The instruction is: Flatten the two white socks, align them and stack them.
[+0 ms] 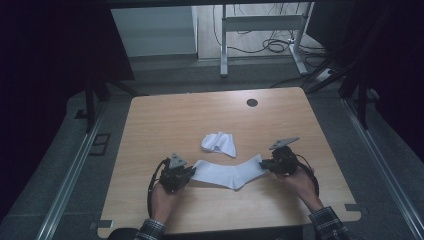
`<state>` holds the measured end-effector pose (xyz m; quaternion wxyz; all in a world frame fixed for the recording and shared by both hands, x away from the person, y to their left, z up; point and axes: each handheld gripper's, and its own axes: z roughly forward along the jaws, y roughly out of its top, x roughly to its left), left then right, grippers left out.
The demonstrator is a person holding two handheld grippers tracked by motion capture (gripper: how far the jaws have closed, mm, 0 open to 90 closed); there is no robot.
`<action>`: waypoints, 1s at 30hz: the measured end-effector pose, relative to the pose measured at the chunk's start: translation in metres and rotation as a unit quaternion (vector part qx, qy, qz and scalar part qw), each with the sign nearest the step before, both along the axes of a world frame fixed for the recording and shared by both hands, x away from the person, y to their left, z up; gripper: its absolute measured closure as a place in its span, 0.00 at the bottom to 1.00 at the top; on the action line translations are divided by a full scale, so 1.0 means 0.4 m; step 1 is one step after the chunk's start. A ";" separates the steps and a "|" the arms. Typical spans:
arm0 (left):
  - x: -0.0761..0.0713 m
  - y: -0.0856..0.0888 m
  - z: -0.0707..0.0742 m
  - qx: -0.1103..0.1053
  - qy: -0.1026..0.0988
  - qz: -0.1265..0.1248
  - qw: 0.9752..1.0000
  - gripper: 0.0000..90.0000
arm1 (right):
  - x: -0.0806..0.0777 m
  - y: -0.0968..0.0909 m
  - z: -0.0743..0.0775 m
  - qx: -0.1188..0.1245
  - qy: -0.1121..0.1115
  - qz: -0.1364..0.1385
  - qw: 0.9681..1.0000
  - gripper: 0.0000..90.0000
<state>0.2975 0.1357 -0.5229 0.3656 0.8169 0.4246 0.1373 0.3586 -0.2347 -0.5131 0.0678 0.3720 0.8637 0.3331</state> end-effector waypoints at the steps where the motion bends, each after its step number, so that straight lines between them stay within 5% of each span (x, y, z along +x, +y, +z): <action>1: 0.002 -0.003 -0.015 0.007 0.008 0.000 1.000 0.95 | 0.000 0.006 -0.012 -0.015 0.000 0.004 1.000 0.89; 6: 0.006 -0.006 -0.033 0.006 0.019 0.004 1.000 0.92 | 0.000 0.007 -0.019 -0.021 -0.002 0.007 1.000 0.86; 11: 0.016 -0.003 -0.007 0.000 0.003 0.008 1.000 0.78 | -0.002 -0.013 -0.001 -0.007 -0.017 0.002 1.000 0.80; 17: 0.044 0.006 0.025 -0.007 -0.009 0.017 1.000 0.74 | 0.005 -0.056 0.010 0.004 -0.027 -0.024 0.999 0.75; 30: 0.193 -0.044 0.092 -0.001 -0.019 0.014 1.000 0.70 | 0.026 -0.128 -0.015 -0.033 -0.050 -0.065 0.996 0.59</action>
